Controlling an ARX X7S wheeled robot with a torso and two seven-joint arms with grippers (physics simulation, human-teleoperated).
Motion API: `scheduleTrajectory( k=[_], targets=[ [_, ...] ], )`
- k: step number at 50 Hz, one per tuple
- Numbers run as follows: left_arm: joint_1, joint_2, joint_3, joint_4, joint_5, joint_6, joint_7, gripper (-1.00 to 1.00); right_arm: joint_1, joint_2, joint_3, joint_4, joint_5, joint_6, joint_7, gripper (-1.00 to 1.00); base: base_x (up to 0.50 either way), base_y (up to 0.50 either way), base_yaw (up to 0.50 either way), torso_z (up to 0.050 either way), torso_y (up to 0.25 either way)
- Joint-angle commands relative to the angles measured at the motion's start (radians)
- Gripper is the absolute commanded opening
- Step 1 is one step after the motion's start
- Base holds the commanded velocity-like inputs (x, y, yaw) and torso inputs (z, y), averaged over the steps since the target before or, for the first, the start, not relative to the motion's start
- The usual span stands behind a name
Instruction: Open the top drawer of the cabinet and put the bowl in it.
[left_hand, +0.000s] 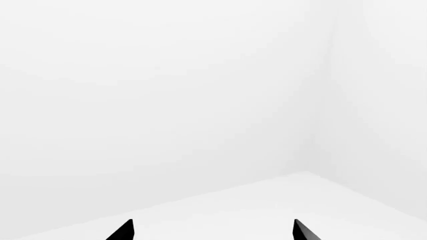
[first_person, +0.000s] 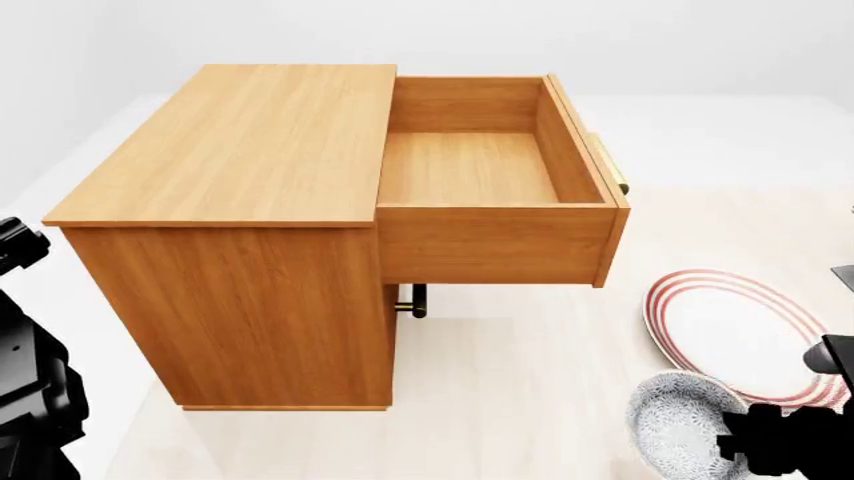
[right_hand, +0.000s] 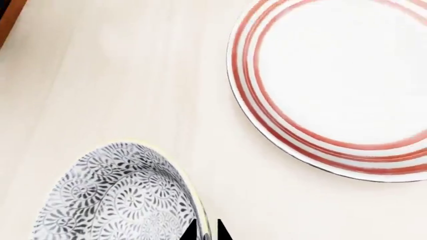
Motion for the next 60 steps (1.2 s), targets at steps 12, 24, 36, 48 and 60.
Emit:
scheduleTrajectory(
  k=[12, 24, 36, 48, 60],
  targets=[
    [0.010, 0.006, -0.001, 0.029, 0.000, -0.017, -0.001, 1.00, -0.023, 0.028, 0.244, -0.040, 0.164, -0.011, 0.146, -1.00, 0.00, 0.00, 0.00, 0.000, 0.000],
    [0.002, -0.002, -0.006, -0.005, -0.004, 0.004, 0.003, 1.00, 0.391, 0.013, 0.107, -0.001, 0.161, 0.015, 0.390, -1.00, 0.00, 0.00, 0.00, 0.000, 0.000],
    [0.001, -0.002, -0.010, 0.000, -0.007, -0.002, 0.006, 1.00, 0.901, -0.094, -0.213, 0.122, -0.057, 0.083, 0.410, -1.00, 0.00, 0.00, 0.00, 0.000, 0.000],
    [0.005, -0.003, -0.014, 0.016, -0.011, -0.013, 0.009, 1.00, 1.282, -0.266, -0.522, 0.298, -0.328, 0.054, 0.278, -1.00, 0.00, 0.00, 0.00, 0.000, 0.000],
    [0.026, -0.004, -0.020, 0.072, -0.019, -0.047, 0.009, 1.00, 1.537, -0.505, -0.749, 0.556, -0.503, -0.060, 0.082, -1.00, 0.00, 0.00, 0.00, 0.000, 0.000]
  ],
)
